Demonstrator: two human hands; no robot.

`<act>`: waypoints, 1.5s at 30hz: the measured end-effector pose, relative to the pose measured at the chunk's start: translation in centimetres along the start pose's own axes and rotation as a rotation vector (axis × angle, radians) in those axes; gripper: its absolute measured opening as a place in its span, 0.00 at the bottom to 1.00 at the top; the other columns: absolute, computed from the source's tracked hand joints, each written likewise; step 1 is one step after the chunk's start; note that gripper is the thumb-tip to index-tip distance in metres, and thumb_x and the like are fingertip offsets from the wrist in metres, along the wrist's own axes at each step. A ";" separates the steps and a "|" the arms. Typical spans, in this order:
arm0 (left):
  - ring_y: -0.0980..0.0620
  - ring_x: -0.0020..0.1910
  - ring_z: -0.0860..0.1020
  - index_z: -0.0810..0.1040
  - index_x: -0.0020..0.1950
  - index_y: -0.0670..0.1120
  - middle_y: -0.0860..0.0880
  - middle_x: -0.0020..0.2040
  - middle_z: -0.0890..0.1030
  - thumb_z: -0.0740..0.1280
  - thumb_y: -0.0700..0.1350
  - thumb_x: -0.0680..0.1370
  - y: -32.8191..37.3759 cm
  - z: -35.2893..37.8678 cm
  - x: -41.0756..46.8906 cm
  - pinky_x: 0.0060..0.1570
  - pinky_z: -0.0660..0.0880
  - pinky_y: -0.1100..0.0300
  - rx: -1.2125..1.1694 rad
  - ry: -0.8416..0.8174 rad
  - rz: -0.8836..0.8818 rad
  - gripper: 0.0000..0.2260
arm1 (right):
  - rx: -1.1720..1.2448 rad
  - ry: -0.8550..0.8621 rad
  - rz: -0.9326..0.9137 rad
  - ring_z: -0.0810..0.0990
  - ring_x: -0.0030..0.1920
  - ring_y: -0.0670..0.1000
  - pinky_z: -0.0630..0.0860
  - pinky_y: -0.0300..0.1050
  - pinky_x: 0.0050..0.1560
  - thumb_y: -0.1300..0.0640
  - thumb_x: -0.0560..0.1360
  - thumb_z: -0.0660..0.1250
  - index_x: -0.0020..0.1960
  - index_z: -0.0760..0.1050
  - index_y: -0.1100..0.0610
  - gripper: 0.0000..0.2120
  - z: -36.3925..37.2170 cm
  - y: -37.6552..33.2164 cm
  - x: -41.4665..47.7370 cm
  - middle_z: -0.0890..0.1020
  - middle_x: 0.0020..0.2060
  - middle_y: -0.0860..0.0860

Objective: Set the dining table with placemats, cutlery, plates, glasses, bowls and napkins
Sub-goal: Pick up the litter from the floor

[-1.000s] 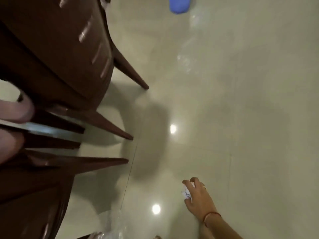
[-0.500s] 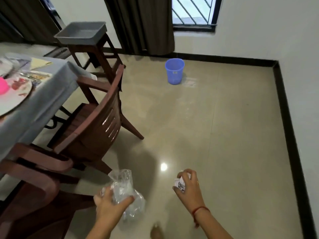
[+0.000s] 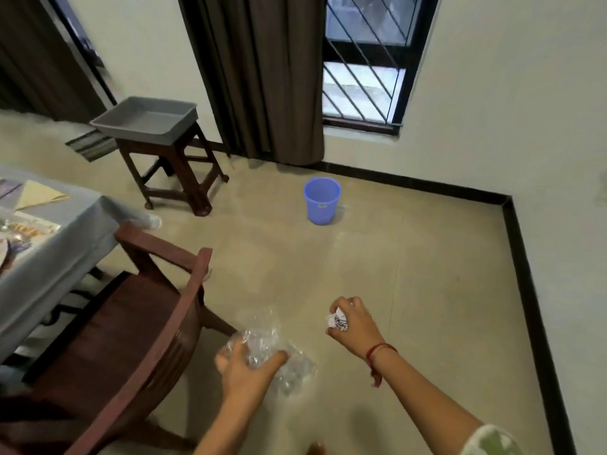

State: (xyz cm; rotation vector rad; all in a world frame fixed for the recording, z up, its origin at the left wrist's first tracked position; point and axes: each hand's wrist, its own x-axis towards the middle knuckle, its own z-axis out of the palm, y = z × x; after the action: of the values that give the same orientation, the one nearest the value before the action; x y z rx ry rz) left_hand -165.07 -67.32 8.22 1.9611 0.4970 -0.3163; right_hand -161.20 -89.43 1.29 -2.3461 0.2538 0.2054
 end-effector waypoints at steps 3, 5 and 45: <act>0.42 0.65 0.68 0.66 0.73 0.46 0.46 0.72 0.54 0.74 0.58 0.57 4.2 1.6 4.6 0.64 0.66 0.56 -0.018 -0.006 0.019 0.46 | -0.010 0.018 -0.012 0.72 0.54 0.54 0.67 0.40 0.53 0.55 0.67 0.73 0.55 0.73 0.50 0.17 -3.0 -0.6 6.0 0.67 0.52 0.48; 0.41 0.67 0.67 0.63 0.75 0.47 0.46 0.73 0.53 0.77 0.56 0.61 6.3 2.6 7.7 0.63 0.67 0.53 -0.034 0.017 0.022 0.46 | -0.012 0.023 -0.026 0.72 0.54 0.53 0.66 0.40 0.53 0.55 0.67 0.73 0.55 0.74 0.51 0.17 -4.5 -0.6 9.9 0.67 0.52 0.48; 0.48 0.63 0.69 0.67 0.71 0.49 0.45 0.72 0.58 0.79 0.51 0.65 5.4 -5.5 69.1 0.59 0.69 0.56 -0.429 0.834 -0.817 0.37 | -0.930 -1.081 -0.689 0.76 0.55 0.57 0.72 0.45 0.53 0.51 0.74 0.64 0.67 0.64 0.50 0.23 33.9 -20.9 81.0 0.73 0.60 0.53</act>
State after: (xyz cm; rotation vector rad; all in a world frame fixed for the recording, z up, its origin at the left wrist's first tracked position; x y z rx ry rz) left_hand -101.78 -50.40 -14.98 1.3139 1.7537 0.1353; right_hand -80.26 -60.72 -26.41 -2.5689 -1.3943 1.3809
